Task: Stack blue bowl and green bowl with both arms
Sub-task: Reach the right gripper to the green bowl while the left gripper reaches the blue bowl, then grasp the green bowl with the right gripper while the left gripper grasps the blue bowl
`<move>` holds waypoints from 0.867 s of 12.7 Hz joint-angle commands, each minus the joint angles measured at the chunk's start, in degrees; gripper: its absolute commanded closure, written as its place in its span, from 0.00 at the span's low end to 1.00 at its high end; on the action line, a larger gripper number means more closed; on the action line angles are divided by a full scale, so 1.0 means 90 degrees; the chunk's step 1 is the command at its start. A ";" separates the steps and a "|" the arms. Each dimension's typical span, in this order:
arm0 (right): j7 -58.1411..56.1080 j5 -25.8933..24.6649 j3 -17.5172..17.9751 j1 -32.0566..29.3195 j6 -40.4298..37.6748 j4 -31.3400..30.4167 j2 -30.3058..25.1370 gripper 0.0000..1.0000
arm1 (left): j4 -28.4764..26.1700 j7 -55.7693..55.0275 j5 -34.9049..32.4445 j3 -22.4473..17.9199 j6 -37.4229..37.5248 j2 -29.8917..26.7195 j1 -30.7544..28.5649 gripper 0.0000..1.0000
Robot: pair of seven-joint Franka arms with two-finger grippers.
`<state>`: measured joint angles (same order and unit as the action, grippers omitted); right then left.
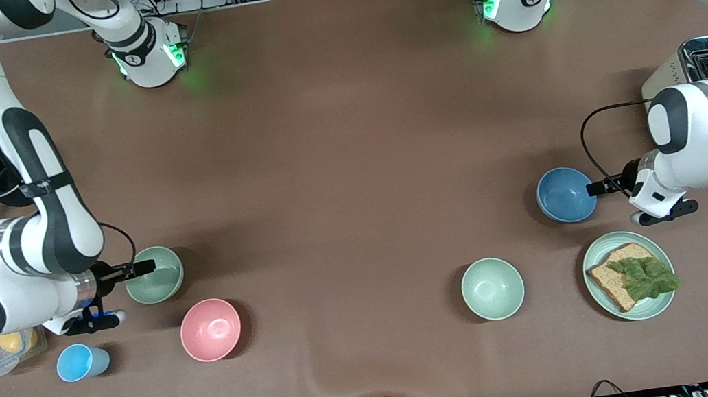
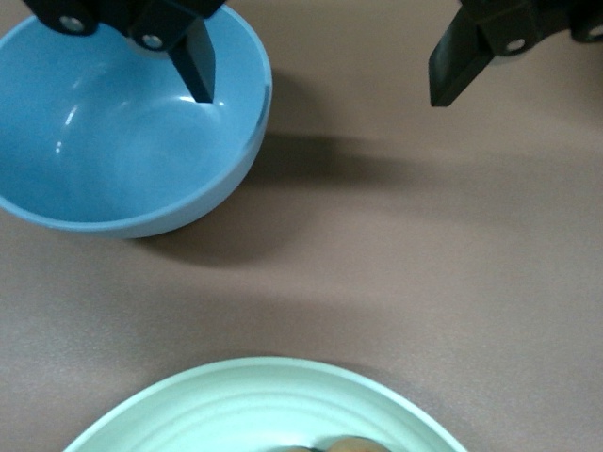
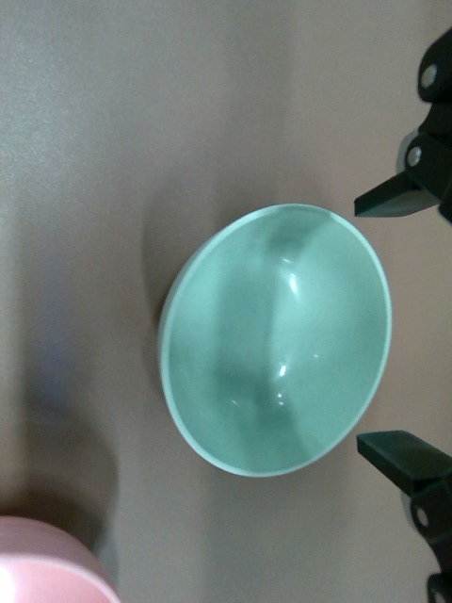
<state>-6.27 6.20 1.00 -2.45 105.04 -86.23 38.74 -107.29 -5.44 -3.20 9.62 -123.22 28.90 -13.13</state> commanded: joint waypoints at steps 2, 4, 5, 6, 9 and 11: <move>-0.0182 0.0034 -0.0014 -0.0060 0.0222 0.0040 0.0236 0.00 | 0.0076 0.0058 -0.0015 0.0024 -0.0020 0.0099 0.0062 0.12; -0.0183 0.0034 -0.0014 -0.0108 0.0359 0.0040 0.0421 0.00 | 0.0086 0.0058 -0.0015 0.0024 -0.0020 0.0118 0.0062 0.15; -0.0202 0.0044 -0.0014 -0.0147 0.0389 0.0040 0.0480 0.00 | 0.0086 0.0058 -0.0015 0.0024 -0.0020 0.0148 0.0072 0.19; -0.0270 0.0044 -0.0014 -0.0157 0.0389 0.0040 0.0529 0.00 | 0.0095 0.0058 -0.0015 0.0034 -0.0020 0.0158 0.0072 0.25; -0.0280 0.0102 -0.0004 -0.0187 0.0525 0.0040 0.0637 0.43 | 0.0105 0.0058 -0.0015 0.0034 -0.0020 0.0206 0.0072 0.39; -0.0280 0.0480 -0.0004 -0.0294 0.0555 0.0031 0.0646 1.00 | 0.0105 0.0058 -0.0015 0.0044 -0.0020 0.0206 0.0081 0.55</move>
<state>-7.93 7.35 0.52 -3.64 109.85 -86.35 44.32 -107.17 -5.44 -3.20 9.81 -123.29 30.29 -12.52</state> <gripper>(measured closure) 0.225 0.467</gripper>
